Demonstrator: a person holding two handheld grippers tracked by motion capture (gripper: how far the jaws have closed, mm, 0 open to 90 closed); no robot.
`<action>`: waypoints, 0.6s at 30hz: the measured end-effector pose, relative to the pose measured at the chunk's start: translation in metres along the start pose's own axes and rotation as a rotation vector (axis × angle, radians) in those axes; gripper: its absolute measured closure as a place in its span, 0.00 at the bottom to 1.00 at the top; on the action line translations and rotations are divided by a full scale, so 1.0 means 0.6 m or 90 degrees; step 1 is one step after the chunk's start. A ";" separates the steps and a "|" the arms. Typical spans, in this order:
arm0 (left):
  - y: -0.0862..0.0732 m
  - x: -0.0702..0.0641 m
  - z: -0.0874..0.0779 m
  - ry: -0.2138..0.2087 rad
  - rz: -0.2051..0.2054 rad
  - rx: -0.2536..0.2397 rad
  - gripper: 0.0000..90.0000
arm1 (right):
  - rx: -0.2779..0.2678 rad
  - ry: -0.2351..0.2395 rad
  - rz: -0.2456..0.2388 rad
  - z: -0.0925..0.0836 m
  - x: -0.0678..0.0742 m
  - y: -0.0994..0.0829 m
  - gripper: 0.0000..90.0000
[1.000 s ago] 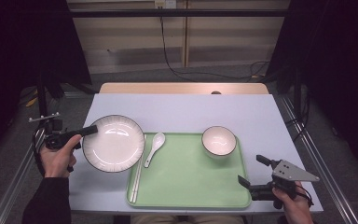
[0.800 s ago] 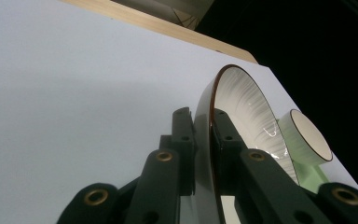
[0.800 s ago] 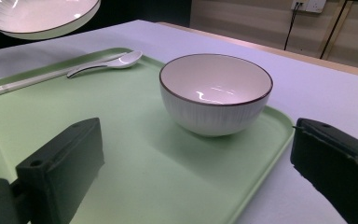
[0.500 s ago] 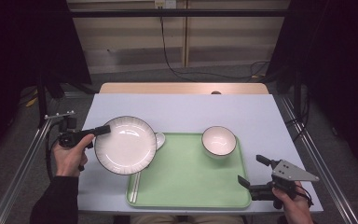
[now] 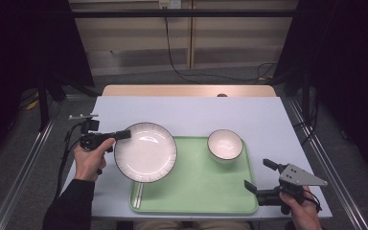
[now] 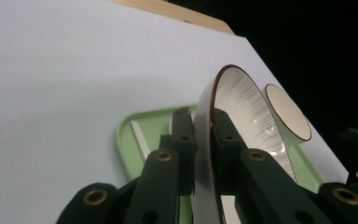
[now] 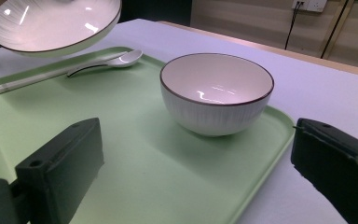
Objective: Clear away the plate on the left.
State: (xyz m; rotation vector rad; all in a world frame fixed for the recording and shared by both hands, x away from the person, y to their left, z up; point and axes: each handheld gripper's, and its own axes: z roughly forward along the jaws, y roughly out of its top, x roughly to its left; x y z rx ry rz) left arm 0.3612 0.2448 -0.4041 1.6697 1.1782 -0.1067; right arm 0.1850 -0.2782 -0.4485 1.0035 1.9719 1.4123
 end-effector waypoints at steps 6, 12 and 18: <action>0.001 -0.023 0.031 -0.013 0.016 0.026 0.91 | -0.001 0.003 0.000 0.001 0.001 0.000 0.02; 0.007 -0.046 0.051 -0.032 0.038 0.041 0.92 | -0.001 -0.001 -0.001 0.001 0.000 0.000 0.02; -0.009 -0.067 0.093 -0.068 0.046 0.073 0.92 | -0.003 0.002 -0.001 0.000 0.000 0.000 0.02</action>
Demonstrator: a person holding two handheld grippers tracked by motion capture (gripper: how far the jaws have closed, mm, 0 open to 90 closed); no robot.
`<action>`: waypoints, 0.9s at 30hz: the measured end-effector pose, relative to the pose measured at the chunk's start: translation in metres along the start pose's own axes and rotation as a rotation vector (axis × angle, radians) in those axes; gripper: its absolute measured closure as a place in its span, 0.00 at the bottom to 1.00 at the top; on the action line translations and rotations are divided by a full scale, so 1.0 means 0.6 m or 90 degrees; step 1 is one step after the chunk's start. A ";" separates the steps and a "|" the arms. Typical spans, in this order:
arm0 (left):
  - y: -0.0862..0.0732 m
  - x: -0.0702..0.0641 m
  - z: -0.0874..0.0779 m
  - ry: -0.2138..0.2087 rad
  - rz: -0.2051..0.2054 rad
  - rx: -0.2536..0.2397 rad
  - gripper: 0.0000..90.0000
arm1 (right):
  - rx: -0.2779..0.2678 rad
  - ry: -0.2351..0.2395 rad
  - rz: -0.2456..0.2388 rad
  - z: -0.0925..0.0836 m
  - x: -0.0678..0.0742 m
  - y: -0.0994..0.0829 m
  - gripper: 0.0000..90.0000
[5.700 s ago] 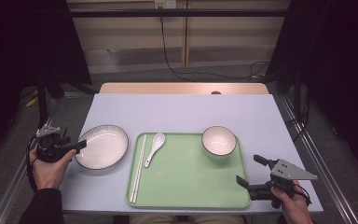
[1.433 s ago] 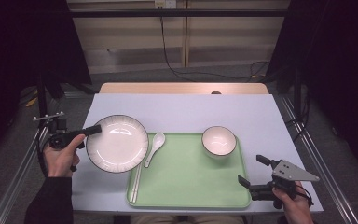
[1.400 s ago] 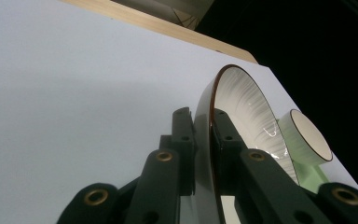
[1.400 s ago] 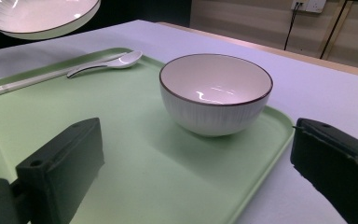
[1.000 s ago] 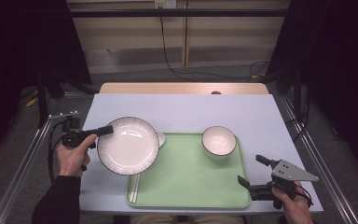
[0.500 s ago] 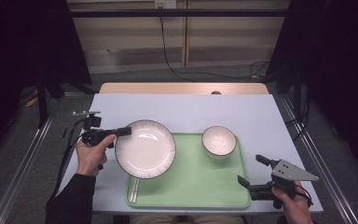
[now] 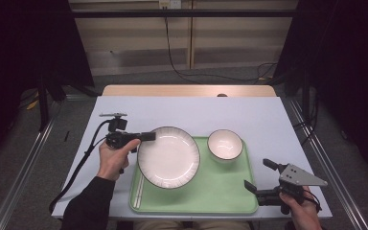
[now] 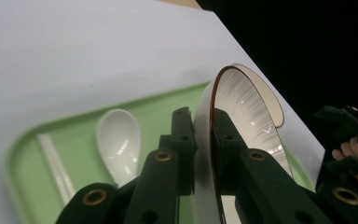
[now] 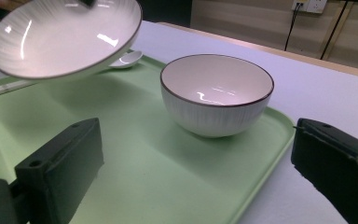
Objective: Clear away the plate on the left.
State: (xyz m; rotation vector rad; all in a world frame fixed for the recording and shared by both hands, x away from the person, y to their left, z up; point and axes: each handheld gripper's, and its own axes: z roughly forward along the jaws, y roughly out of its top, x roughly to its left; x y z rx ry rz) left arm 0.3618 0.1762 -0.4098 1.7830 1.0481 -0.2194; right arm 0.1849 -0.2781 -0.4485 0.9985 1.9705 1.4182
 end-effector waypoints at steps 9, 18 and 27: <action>-0.021 0.003 0.040 -0.002 -0.016 0.038 0.91 | -0.002 0.004 -0.008 0.000 0.001 0.000 0.02; -0.035 0.002 0.067 -0.019 -0.024 0.059 0.91 | -0.003 0.002 -0.008 0.001 0.002 0.000 0.02; -0.046 0.002 0.084 -0.019 -0.020 0.076 0.91 | -0.007 0.005 -0.007 0.001 0.002 0.000 0.02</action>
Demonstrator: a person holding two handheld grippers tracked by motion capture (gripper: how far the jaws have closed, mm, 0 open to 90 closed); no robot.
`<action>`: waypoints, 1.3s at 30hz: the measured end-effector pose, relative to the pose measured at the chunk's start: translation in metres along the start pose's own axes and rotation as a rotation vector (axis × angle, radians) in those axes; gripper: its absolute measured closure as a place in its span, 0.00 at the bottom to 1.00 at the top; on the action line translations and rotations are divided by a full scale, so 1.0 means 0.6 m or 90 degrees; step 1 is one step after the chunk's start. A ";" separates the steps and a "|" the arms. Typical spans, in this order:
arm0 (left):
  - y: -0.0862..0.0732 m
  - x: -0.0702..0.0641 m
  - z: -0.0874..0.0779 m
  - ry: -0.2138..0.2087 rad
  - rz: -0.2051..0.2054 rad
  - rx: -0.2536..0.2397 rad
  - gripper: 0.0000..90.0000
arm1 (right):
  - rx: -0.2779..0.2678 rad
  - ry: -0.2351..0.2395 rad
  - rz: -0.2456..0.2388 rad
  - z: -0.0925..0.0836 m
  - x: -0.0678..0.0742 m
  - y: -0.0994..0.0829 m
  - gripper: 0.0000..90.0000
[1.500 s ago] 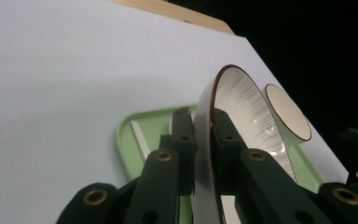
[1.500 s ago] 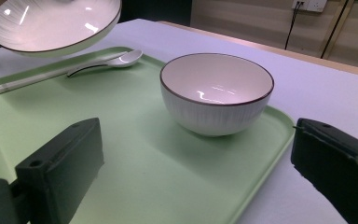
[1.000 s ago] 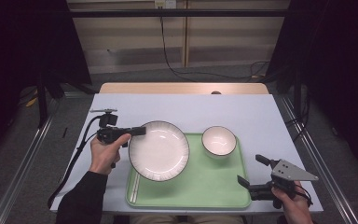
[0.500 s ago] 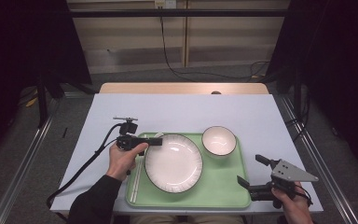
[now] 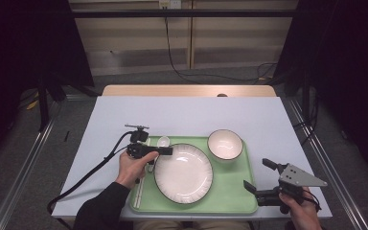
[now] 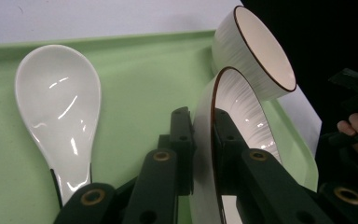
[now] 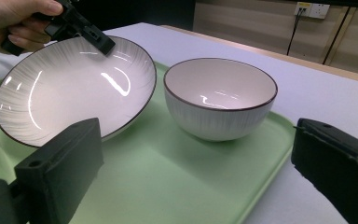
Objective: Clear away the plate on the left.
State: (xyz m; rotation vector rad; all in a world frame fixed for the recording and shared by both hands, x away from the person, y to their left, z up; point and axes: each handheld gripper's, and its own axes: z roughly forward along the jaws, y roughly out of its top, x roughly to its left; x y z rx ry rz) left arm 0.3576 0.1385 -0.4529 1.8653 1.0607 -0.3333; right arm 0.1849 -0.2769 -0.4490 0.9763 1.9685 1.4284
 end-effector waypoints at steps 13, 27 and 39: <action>-0.009 0.007 0.014 0.034 0.049 0.026 0.94 | 0.002 -0.004 -0.001 0.000 0.000 0.000 0.02; -0.013 0.015 0.021 0.048 0.082 0.040 0.94 | 0.002 -0.002 -0.002 0.001 -0.001 0.000 0.02; -0.017 0.017 0.027 0.068 0.098 0.051 0.94 | 0.003 0.000 -0.002 0.001 0.000 -0.001 0.02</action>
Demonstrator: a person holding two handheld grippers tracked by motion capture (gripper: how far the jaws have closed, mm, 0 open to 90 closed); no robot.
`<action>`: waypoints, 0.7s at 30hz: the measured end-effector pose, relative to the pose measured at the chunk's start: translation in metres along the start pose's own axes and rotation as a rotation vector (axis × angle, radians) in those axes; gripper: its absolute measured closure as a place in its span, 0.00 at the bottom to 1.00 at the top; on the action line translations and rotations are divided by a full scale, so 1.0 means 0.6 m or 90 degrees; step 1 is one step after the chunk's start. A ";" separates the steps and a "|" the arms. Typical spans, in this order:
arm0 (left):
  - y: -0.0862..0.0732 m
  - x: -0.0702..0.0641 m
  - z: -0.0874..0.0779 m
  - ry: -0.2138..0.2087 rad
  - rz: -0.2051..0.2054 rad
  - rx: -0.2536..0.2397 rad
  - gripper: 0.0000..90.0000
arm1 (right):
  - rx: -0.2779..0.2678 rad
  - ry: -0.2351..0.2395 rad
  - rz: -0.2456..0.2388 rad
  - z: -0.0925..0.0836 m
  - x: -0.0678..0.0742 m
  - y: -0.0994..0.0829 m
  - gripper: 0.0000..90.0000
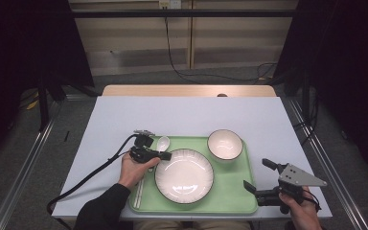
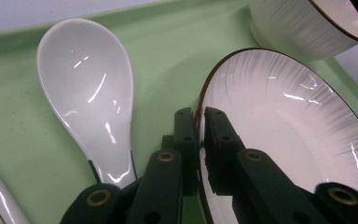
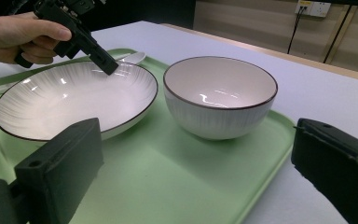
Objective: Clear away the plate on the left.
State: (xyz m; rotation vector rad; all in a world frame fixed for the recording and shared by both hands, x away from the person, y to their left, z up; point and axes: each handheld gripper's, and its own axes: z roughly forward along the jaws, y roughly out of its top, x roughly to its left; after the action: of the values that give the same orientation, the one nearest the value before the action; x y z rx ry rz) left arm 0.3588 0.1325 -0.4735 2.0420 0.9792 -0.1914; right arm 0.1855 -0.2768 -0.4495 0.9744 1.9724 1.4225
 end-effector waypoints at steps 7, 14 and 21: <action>0.000 -0.002 -0.001 0.005 0.017 -0.006 0.93 | 0.000 -0.003 0.000 0.000 -0.001 0.000 0.02; 0.004 -0.006 -0.011 0.008 0.065 -0.024 0.62 | -0.001 -0.002 0.002 0.000 -0.001 0.000 0.02; 0.008 -0.013 -0.027 0.032 0.091 -0.056 0.24 | 0.001 -0.003 0.001 0.000 -0.001 0.000 0.02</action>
State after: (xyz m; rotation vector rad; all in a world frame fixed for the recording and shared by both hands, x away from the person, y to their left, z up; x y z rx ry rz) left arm 0.3536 0.1383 -0.4565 2.0353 0.8524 -0.0207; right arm 0.1858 -0.2775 -0.4494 0.9791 1.9698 1.4198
